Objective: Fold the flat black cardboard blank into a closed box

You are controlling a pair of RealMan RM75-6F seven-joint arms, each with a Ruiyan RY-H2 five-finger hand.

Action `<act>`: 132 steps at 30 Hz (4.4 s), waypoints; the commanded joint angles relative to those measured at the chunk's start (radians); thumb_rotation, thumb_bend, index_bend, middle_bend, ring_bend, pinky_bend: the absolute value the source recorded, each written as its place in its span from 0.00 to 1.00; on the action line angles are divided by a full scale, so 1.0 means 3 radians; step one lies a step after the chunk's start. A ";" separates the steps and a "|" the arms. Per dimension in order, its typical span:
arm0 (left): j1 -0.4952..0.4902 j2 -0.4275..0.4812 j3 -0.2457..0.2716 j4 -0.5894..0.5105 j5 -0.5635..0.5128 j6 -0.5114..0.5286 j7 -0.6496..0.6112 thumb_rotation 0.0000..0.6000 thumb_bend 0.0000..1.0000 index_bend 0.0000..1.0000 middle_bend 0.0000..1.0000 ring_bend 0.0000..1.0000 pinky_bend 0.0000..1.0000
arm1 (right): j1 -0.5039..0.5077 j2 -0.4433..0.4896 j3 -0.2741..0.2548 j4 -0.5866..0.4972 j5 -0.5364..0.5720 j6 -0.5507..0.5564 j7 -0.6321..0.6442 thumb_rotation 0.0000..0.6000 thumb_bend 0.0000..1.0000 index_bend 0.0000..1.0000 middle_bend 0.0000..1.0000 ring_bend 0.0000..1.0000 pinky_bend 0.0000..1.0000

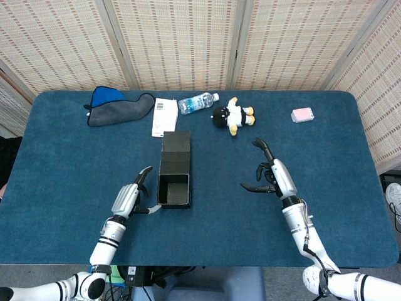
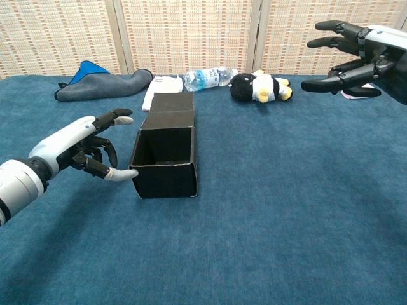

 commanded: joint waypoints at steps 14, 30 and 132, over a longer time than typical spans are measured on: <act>-0.0113 0.0439 0.0002 0.0005 0.0113 -0.0833 -0.1040 1.00 0.13 0.00 0.00 0.54 0.70 | -0.0018 0.0012 -0.0016 -0.0020 0.0004 -0.0002 0.0025 1.00 0.02 0.00 0.10 0.69 1.00; -0.0754 0.0651 0.0307 0.0824 0.1161 -0.1211 -0.2923 1.00 0.13 0.00 0.00 0.57 0.70 | -0.0018 0.0018 -0.0034 0.0007 0.0013 -0.0046 0.0051 1.00 0.02 0.00 0.10 0.69 1.00; -0.0702 0.0484 0.0765 0.0971 0.1260 -0.0081 -0.3665 1.00 0.23 0.32 0.30 0.61 0.69 | 0.0337 -0.0009 0.0365 0.0313 0.0412 -0.1744 0.1646 1.00 0.07 0.00 0.07 0.11 0.27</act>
